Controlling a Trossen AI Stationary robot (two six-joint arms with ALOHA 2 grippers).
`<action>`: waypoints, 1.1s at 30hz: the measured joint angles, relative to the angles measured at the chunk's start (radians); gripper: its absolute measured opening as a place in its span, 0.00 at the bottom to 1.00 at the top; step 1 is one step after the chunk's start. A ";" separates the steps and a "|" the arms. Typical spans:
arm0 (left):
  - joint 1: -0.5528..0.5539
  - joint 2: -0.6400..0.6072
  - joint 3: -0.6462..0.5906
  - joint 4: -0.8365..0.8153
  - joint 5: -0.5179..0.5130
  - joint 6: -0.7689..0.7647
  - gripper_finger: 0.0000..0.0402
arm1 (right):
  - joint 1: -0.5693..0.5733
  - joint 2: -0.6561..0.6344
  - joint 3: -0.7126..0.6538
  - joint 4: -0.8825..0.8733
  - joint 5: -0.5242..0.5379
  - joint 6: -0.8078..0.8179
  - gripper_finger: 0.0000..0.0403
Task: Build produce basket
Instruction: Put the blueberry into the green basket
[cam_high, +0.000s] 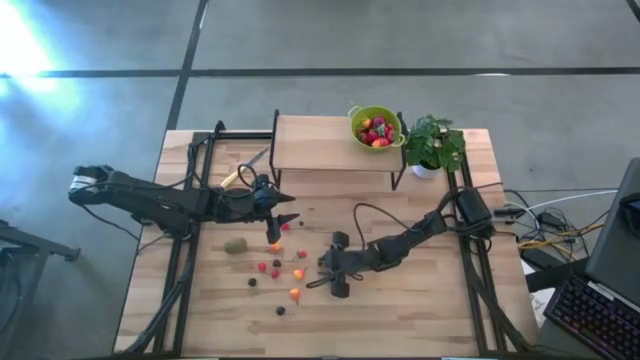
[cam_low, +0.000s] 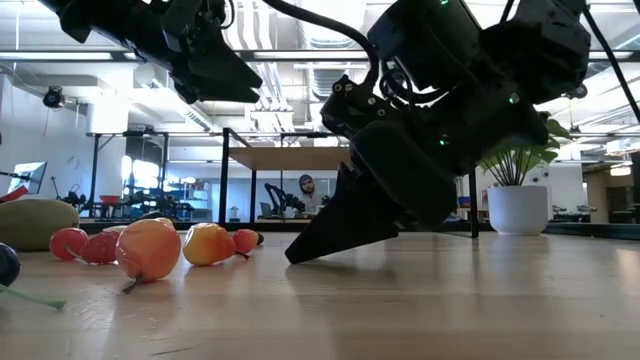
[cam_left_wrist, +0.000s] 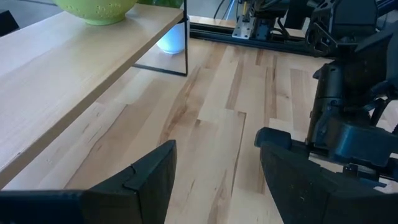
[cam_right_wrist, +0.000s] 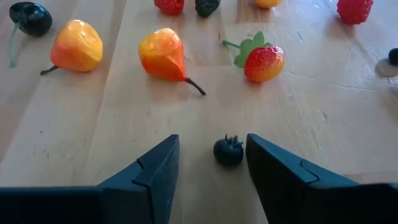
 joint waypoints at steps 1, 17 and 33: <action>0.000 0.000 0.000 -0.001 0.000 0.000 0.59 | 0.000 0.000 0.000 0.000 0.001 0.000 0.43; 0.000 0.000 0.000 -0.001 0.000 -0.003 0.59 | -0.001 0.000 -0.002 -0.001 0.004 -0.004 0.15; 0.000 0.000 0.000 -0.002 0.000 -0.004 0.59 | -0.002 -0.071 -0.006 -0.098 0.023 -0.037 0.15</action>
